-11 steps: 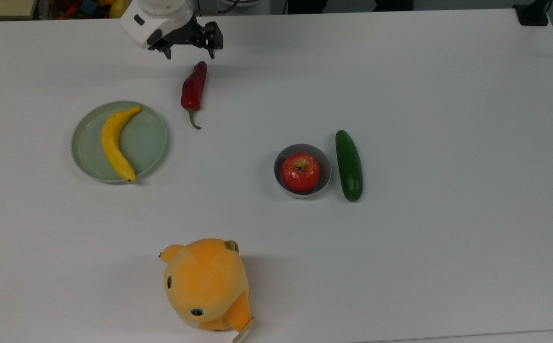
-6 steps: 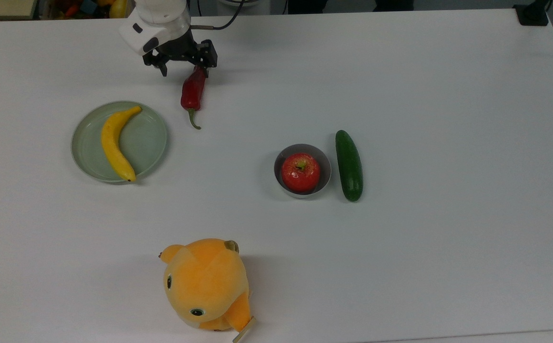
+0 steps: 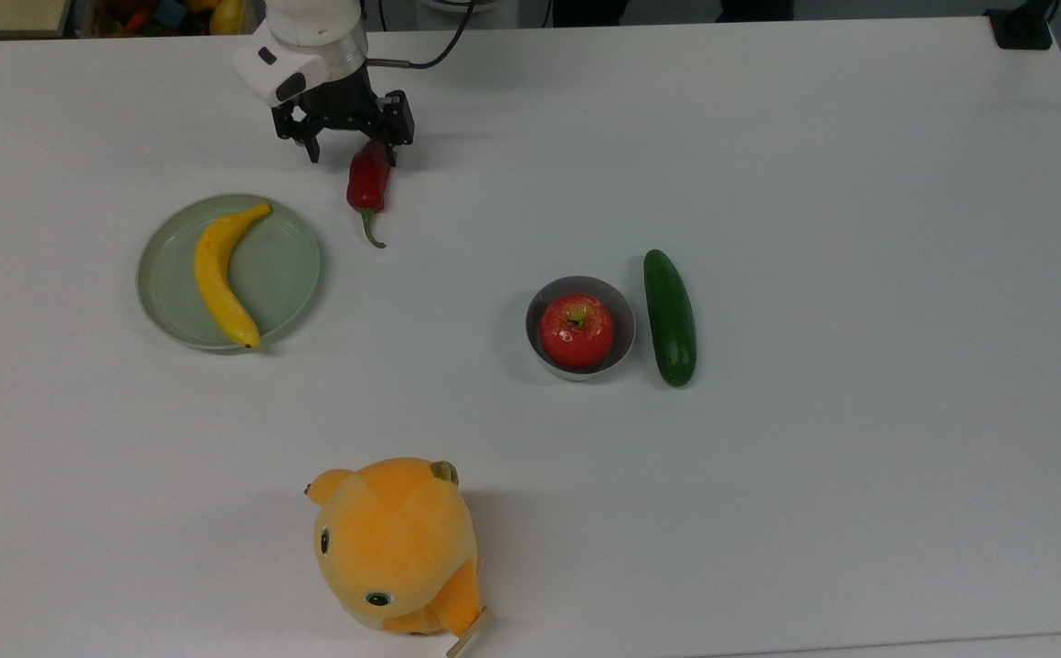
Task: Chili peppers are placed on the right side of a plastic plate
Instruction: 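Lower the gripper onto the red chili pepper and close on it, then lift the red chili pepper up off the table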
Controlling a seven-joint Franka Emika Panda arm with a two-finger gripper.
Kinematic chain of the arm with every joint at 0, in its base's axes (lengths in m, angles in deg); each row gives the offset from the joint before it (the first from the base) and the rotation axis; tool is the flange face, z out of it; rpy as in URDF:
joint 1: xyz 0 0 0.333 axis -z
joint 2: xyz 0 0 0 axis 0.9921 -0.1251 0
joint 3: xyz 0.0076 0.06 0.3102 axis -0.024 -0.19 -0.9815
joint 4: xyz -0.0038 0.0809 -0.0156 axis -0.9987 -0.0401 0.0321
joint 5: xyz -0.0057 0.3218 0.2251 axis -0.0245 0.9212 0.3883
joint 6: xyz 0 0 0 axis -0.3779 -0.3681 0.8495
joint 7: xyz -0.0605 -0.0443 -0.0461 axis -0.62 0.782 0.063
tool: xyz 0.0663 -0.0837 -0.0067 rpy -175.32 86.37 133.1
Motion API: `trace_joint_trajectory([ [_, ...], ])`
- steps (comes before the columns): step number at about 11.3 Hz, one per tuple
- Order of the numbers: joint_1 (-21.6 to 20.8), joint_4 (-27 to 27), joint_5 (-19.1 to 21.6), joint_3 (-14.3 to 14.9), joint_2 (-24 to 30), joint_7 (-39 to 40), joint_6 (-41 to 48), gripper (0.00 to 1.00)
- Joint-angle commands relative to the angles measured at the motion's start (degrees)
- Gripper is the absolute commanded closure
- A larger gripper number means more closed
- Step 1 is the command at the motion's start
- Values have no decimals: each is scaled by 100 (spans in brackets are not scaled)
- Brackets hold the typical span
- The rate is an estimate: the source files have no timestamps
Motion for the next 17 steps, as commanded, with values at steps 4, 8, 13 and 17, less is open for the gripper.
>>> trace_joint_trajectory([
  [4, -69, 132, 11, -3, 12, -82, -100, 75],
  [8, -69, 36, 11, -3, 64, -82, 127, 77],
  [13, -147, -867, 73, -12, 117, -91, 1233, 78],
  [17, -60, -2263, 432, -3, -5, -21, 2393, 77],
])
